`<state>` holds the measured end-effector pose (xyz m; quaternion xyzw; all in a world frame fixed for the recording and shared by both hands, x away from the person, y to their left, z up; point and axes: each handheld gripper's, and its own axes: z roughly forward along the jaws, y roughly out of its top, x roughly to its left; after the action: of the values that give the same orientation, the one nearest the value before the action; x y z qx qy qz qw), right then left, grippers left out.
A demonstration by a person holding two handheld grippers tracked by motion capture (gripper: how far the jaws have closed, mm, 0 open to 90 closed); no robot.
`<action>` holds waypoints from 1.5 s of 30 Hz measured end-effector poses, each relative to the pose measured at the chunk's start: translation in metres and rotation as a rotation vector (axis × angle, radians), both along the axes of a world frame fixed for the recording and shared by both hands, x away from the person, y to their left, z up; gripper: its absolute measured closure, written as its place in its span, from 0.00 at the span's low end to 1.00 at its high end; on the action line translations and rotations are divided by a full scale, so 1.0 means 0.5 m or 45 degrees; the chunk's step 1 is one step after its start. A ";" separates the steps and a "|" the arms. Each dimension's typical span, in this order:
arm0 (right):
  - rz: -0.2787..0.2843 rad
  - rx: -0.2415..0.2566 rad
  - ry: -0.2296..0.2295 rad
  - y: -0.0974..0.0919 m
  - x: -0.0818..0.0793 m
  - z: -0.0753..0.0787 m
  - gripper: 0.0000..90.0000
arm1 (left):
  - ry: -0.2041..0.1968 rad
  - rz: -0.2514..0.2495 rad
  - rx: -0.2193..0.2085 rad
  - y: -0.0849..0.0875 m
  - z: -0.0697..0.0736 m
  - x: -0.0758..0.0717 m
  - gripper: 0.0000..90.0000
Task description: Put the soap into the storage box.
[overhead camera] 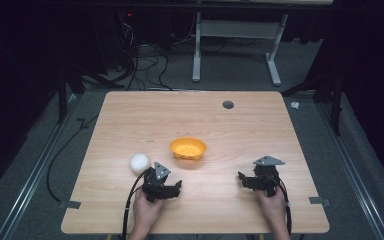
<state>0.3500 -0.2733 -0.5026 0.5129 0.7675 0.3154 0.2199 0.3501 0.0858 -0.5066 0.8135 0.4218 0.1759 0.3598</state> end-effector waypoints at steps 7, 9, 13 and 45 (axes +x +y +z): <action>-0.004 0.001 0.000 0.000 0.000 0.000 0.22 | 0.002 0.005 0.002 0.000 0.000 -0.001 0.21; -0.004 0.000 0.000 0.000 0.000 0.000 0.22 | 0.002 0.005 0.001 0.000 0.000 -0.001 0.21; -0.005 0.001 0.000 0.000 0.000 0.000 0.22 | 0.002 0.005 0.002 0.000 0.000 -0.001 0.21; 0.000 -0.001 0.000 -0.001 0.000 0.000 0.22 | 0.008 0.039 -0.018 0.008 0.007 -0.005 0.21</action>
<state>0.3500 -0.2738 -0.5026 0.5129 0.7675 0.3152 0.2202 0.3479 0.0897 -0.5033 0.8050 0.4365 0.1757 0.3614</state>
